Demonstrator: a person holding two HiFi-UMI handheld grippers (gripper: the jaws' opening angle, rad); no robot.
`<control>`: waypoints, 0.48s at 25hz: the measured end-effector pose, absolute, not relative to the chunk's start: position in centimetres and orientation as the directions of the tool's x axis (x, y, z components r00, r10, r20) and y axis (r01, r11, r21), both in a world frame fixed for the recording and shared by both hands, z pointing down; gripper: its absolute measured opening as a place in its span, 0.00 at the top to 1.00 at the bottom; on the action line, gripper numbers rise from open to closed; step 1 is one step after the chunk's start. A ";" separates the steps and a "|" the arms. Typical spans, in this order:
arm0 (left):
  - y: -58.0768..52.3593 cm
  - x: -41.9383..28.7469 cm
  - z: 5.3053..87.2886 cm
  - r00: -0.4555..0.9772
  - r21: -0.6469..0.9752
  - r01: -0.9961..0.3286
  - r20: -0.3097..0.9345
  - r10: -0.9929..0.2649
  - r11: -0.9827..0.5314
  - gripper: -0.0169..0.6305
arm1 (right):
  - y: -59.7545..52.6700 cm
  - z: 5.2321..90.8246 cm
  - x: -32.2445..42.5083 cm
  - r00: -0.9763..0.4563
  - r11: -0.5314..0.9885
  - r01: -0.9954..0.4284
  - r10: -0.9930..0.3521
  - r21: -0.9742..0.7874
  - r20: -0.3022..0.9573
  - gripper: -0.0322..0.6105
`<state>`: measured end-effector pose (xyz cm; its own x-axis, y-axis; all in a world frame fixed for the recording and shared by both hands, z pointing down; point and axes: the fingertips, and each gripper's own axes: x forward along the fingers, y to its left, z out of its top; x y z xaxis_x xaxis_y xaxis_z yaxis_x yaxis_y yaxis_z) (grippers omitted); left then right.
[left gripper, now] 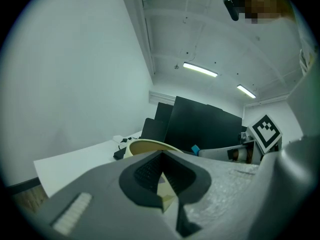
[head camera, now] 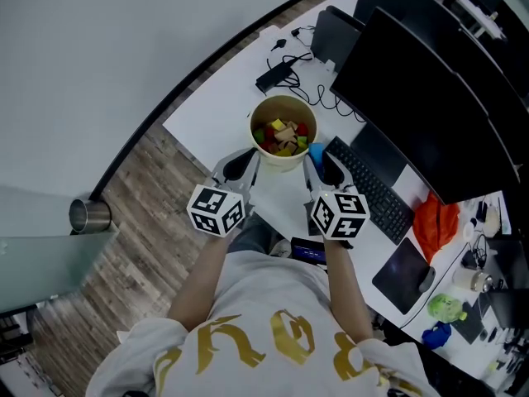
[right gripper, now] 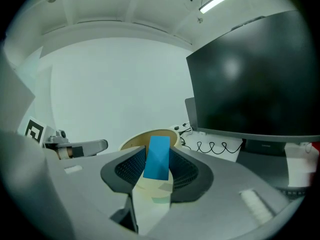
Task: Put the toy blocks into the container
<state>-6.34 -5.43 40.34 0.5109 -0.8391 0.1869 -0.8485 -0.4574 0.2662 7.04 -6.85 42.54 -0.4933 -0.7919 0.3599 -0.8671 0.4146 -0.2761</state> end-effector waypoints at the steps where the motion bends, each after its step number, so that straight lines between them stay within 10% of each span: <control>1: -5.6 -6.5 40.3 0.510 0.268 -0.848 0.182 -0.840 -0.457 0.96 | -7.0 42.4 6.9 -0.493 0.417 -0.867 -0.793 -0.272 0.358 0.68; 12: -8.8 -6.6 39.8 0.533 0.248 -0.838 0.176 -0.828 -0.487 0.96 | -9.5 41.9 5.7 -0.516 0.444 -0.854 -0.792 -0.272 0.325 0.68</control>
<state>-6.60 -8.79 39.85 0.5329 -0.8277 0.1758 -0.8377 -0.4866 0.2481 5.65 -9.52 41.85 -0.5162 -0.7923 0.3252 -0.8535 0.4444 -0.2722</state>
